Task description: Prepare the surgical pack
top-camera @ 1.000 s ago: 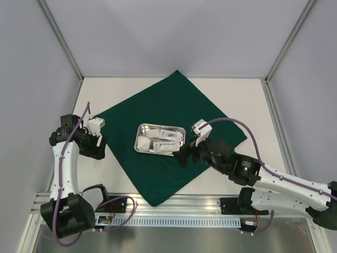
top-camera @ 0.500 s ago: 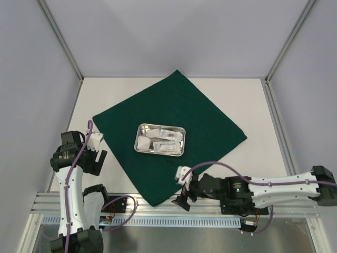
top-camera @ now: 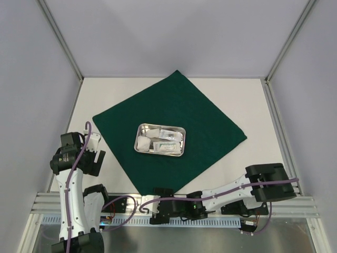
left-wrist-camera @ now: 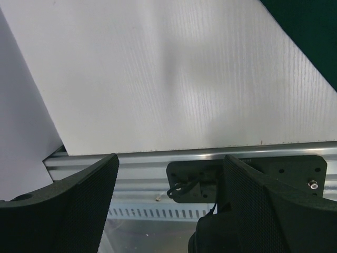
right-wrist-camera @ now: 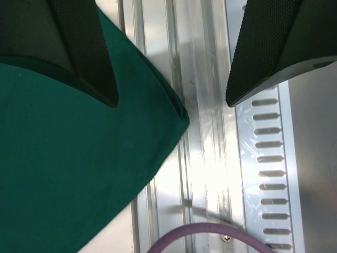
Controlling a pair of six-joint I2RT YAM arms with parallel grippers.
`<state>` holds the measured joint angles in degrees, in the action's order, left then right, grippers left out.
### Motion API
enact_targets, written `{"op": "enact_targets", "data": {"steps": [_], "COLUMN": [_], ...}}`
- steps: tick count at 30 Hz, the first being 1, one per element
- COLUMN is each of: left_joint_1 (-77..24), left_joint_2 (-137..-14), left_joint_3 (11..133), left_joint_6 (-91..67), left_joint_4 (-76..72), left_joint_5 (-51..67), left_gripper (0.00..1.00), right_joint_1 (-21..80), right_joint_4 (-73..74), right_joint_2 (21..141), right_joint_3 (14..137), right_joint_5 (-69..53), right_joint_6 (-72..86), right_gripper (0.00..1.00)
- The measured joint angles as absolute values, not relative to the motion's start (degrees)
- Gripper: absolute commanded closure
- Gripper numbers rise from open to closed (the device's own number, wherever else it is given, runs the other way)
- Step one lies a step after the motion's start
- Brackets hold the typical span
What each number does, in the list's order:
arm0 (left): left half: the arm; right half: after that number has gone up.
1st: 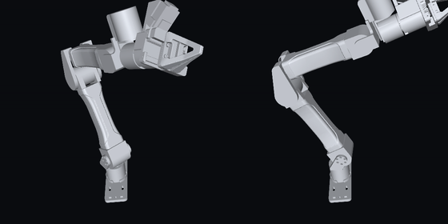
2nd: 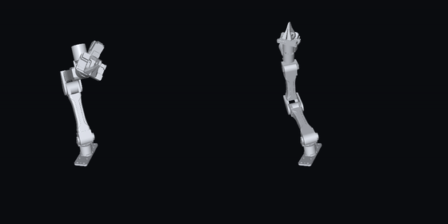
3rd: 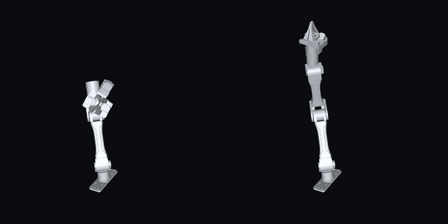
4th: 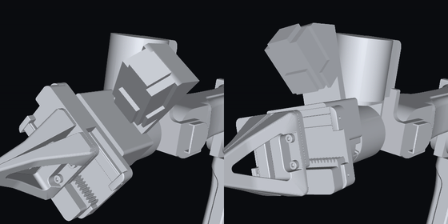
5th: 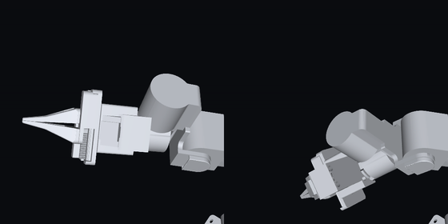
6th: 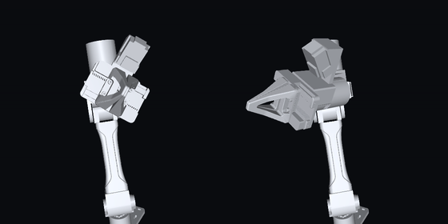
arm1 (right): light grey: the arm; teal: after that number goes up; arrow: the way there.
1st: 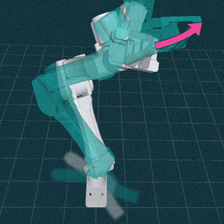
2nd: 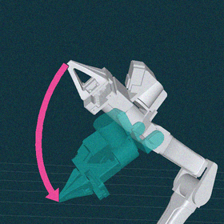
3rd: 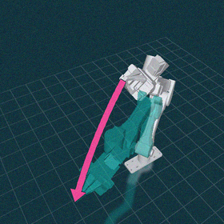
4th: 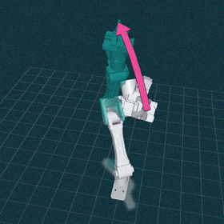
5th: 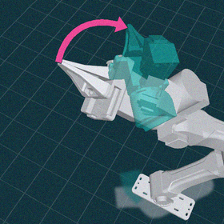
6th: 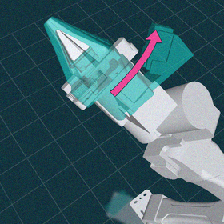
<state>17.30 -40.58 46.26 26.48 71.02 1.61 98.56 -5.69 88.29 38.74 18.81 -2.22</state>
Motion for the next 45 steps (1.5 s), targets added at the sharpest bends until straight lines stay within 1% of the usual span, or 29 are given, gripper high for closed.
{"op": "enact_targets", "data": {"steps": [1, 3, 4, 6, 7, 9, 10, 12, 13, 14, 19, 22, 25, 29, 32, 35, 41, 45], "left_joint_1": [17.3, 17.3, 17.3, 17.3, 17.3, 17.3, 17.3, 17.3, 17.3, 17.3, 17.3, 17.3, 17.3, 17.3, 17.3, 17.3, 17.2, 15.4], "left_joint_2": [-40.6, -40.6, -40.6, -40.6, -40.6, -40.6, -40.6, -40.6, -40.6, -40.6, -40.6, -40.6, -40.7, -43.1, -47.8, -54.8, -67.7, -74.2], "left_joint_3": [46.3, 46.3, 46.3, 46.3, 46.3, 46.3, 46.3, 46.3, 46.3, 46.3, 46.3, 46.3, 46.3, 47.4, 51.8, 59.0, 72.4, 77.6], "left_joint_6": [26.4, 26.3, 26.3, 26.3, 26.3, 26.3, 26.3, 26.3, 26.3, 26.3, 26.3, 26.3, 26.6, 27.5, 27.9, 28.0, 28.0, 28.0], "left_joint_4": [71.0, 71.0, 71.0, 71.0, 71.0, 71.0, 71.0, 71.0, 71.0, 71.0, 71.0, 71.0, 71.2, 72.2, 72.8, 72.9, 71.8, 70.8], "left_joint_5": [1.5, 1.4, 1.4, 1.4, 1.4, 1.4, 1.4, 1.4, 1.4, 1.4, 1.4, 1.7, 2.6, 4.7, 7.2, 10.1, 15.9, 16.9], "left_gripper": [0.11, 0.11, 0.11, 0.11, 0.11, 0.11, 0.11, 0.11, 0.11, 0.11, 0.11, 0.11, 0.11, 0.12, 0.15, 0.17, 0.18, 0.18], "right_joint_1": [98.5, 98.2, 98.0, 97.2, 96.9, 96.4, 96.3, 96.2, 96.0, 95.9, 94.5, 92.3, 87.7, 78.4, 71.0, 64.8, 54.9, 50.2], "right_joint_4": [-6.5, -7.8, -8.3, -9.0, -9.2, -9.3, -9.2, -9.0, -8.9, -8.8, -7.0, -4.7, -2.6, 0.3, 2.5, 4.5, 7.4, 10.7], "right_joint_2": [89.9, 92.1, 92.9, 94.3, 94.7, 95.4, 95.7, 95.9, 95.9, 95.9, 95.3, 92.6, 89.7, 88.1, 88.1, 89.2, 97.3, 103.4], "right_joint_3": [39.4, 40.3, 40.8, 41.6, 41.8, 42.1, 42.1, 42.1, 42.1, 42.1, 42.9, 43.8, 45.5, 49.8, 53.9, 59.1, 72.1, 79.2], "right_joint_5": [18.8, 18.6, 18.5, 18.5, 18.5, 18.6, 18.6, 18.6, 18.7, 18.8, 19.2, 19.4, 19.5, 19.2, 17.9, 16.4, 12.2, 10.3], "right_joint_6": [-2.5, -2.5, -2.5, -2.3, -2.3, -2.2, -2.0, -2.0, -1.9, -1.8, -1.8, -2.4, -3.4, -4.7, -6.0, -6.8, -7.5, -7.6], "right_gripper": [0.23, 0.32, 0.42, 0.49, 0.61, 0.71, 0.78, 0.87, 0.95, 0.99, 0.99, 1.00, 0.99, 1.00, 1.00, 1.00, 1.00, 1.00]}}
